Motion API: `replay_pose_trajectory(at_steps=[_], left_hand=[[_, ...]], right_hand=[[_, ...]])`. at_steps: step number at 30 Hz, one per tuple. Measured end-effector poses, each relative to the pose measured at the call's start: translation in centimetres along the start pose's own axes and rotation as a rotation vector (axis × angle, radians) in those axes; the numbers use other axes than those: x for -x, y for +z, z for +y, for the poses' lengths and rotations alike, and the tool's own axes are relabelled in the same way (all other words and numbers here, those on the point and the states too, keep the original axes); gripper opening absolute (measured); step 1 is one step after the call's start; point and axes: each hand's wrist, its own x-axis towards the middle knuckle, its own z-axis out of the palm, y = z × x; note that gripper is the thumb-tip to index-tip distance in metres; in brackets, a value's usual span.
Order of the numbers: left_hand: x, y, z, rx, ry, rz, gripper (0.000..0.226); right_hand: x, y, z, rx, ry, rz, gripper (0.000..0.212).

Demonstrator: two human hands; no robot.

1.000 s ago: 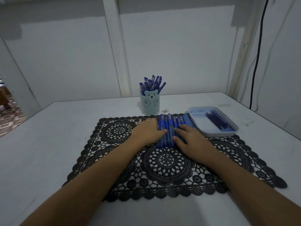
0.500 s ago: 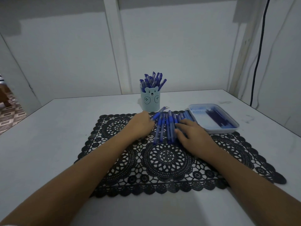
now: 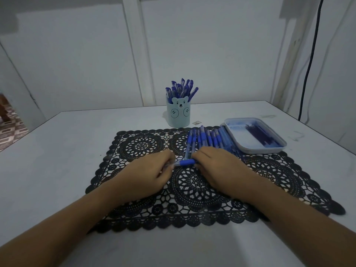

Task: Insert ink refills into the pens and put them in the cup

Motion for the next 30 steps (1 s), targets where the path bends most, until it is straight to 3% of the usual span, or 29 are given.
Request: replay_pose_trajectory(at_steps=[2,5,11,18,22,26,28,30], left_hand=[[0.2,0.3,-0.2,-0.056,0.028,0.045,0.013],[0.4,0.7,-0.6,-0.088,0.107,0.122,0.033],[1.1,1.2,-0.7,-0.093,0.255,0.222,0.025],[1.0,1.1,-0.8,-0.159,0.293,0.248,0.024],[0.9,0.9,-1.4,-0.181,0.235,0.233,0.022],[1.0,0.7,-2.0,-0.125,0.046,0.285,0.011],[1.0,0.8,-2.2,-0.081,-0.006,0.28,0.002],[1.0,1.0,-2.2,-0.076,0.011,0.283,0.008]], right_hand=[[0.3,0.0,-0.4,0.002,-0.018,-0.02,0.011],[0.3,0.0,-0.9,0.031,-0.036,-0.036,0.028],[0.6,-0.2,-1.2,0.018,-0.049,-0.05,0.026],[0.9,-0.8,-0.6,-0.047,-0.05,-0.044,0.023],[0.6,-1.3,-0.8,-0.087,0.108,-0.044,0.027],[0.8,-1.5,-0.1,-0.165,0.261,-0.045,0.026],[0.7,-1.2,0.1,-0.132,0.251,-0.053,0.03],[0.6,-0.9,0.0,-0.116,0.217,-0.091,0.035]])
